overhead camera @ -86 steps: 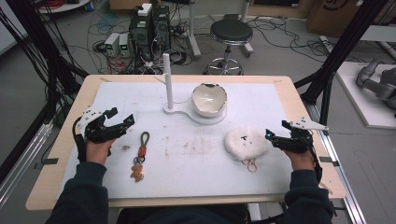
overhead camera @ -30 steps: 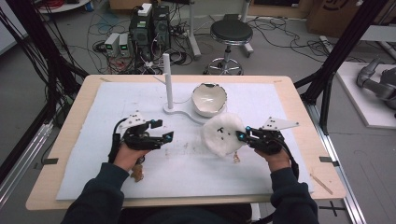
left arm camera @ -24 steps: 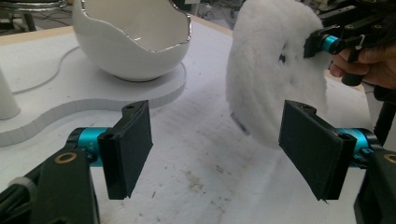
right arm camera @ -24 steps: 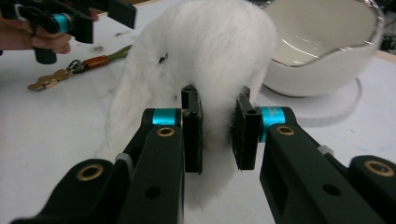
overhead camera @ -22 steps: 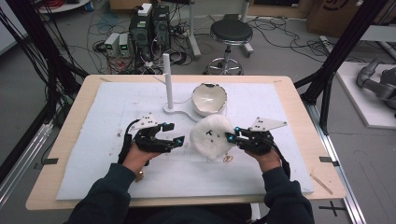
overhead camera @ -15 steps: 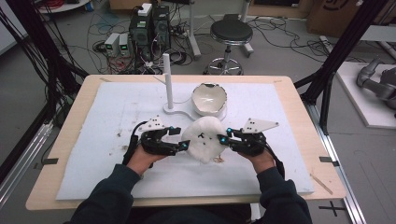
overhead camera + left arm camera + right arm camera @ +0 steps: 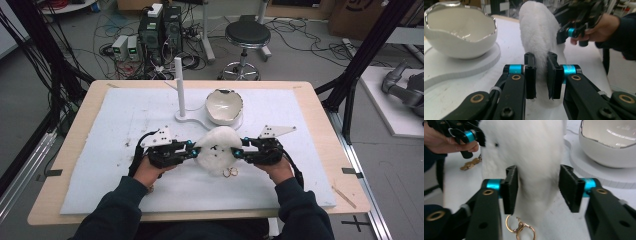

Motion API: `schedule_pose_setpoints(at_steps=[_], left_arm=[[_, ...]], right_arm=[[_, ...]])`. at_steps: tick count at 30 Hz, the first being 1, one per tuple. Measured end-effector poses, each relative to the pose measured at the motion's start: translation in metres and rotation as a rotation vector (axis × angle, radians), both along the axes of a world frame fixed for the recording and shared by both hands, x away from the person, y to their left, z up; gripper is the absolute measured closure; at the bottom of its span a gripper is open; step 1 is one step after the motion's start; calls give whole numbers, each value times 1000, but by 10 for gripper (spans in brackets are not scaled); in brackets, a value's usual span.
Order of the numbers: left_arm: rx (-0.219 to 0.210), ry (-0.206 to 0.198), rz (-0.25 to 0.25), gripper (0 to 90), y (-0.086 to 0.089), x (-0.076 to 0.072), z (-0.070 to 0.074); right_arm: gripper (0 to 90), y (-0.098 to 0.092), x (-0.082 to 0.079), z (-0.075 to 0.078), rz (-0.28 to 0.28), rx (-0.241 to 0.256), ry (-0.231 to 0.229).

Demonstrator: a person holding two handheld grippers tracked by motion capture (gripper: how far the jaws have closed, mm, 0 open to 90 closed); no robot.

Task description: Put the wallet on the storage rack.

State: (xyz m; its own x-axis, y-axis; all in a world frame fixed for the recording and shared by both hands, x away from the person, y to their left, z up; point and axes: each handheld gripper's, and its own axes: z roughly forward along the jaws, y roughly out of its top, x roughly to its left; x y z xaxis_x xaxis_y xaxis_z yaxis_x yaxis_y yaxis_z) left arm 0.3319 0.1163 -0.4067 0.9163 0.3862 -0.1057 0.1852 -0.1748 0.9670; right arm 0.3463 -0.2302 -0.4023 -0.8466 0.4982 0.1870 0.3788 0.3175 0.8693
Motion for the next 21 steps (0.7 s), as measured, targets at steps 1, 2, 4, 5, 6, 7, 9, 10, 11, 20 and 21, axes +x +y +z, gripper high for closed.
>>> schedule_pose_setpoints(at_steps=[1,2,4,5,6,7,9,10,11,20,21], left_arm=[[-11,-4,-3,791,0,0,1],[-21,-11,-10,792,1,-1,1],[-30,-18,-25,793,1,-1,2],[-30,-18,-25,793,1,-1,2],[-32,-16,-29,793,1,-1,1],[-32,-13,-33,793,0,-1,1],[-32,-14,-36,793,0,-1,1],[-27,-13,-34,792,0,-1,0],[-21,-11,-30,792,0,-1,0],[55,25,38,784,0,2,-5],[51,26,38,784,0,2,-5]], right_arm=[[468,-2,2,-1,4,12,18],[441,-2,3,-1,4,23,32],[394,-4,4,-2,6,36,39],[389,-3,5,-2,11,46,46],[389,-3,5,-2,11,46,46],[392,-2,5,-3,25,58,63],[469,0,6,-5,53,59,83],[534,0,6,-5,73,59,85],[592,1,5,-5,94,66,85],[671,2,2,-1,147,103,59],[655,3,1,-1,145,111,63]])
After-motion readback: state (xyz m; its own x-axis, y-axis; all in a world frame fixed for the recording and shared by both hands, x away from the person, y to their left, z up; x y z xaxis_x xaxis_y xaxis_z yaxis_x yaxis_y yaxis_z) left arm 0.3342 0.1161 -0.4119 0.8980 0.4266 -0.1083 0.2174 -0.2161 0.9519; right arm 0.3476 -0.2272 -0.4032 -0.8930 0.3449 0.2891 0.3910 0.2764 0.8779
